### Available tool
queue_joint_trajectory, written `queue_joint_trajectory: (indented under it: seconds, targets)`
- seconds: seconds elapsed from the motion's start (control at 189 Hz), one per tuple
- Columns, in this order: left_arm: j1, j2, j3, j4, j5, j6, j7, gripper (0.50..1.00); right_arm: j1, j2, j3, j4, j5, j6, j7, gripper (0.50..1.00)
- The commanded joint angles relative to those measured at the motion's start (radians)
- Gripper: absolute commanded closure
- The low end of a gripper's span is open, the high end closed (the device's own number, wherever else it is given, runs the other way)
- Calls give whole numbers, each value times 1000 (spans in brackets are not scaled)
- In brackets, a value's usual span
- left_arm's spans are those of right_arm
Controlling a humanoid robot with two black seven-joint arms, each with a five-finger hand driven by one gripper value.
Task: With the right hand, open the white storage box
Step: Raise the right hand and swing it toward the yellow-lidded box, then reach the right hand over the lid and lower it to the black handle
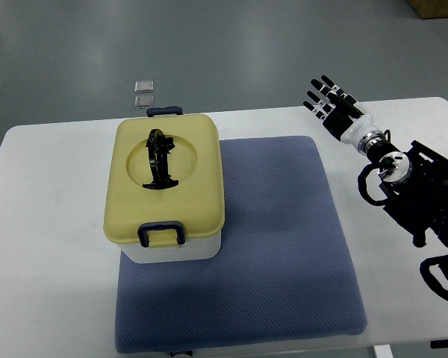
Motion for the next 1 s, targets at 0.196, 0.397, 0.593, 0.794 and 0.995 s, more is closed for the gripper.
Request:
queue_joint_trajectory:
  seconds: [0.196, 0.397, 0.593, 0.794, 0.995]
  targets:
    - [-2, 0, 0, -2, 0, 0, 0, 500, 0, 0, 0, 1, 0, 10, 3, 572]
    - [-6, 0, 0, -5, 0, -2, 0, 500, 34, 0, -32, 11, -46, 56, 3, 572]
    - [-6, 0, 1, -14, 1, -8, 0, 500, 130, 0, -172, 11, -236, 97, 9, 572]
    - [-6, 0, 3, -14, 0, -17, -2, 500, 318, -12, -350, 15, -440, 102, 12, 572]
    - [-6, 0, 3, -15, 0, -17, -2, 500, 517, -20, -523, 40, -561, 102, 15, 572]
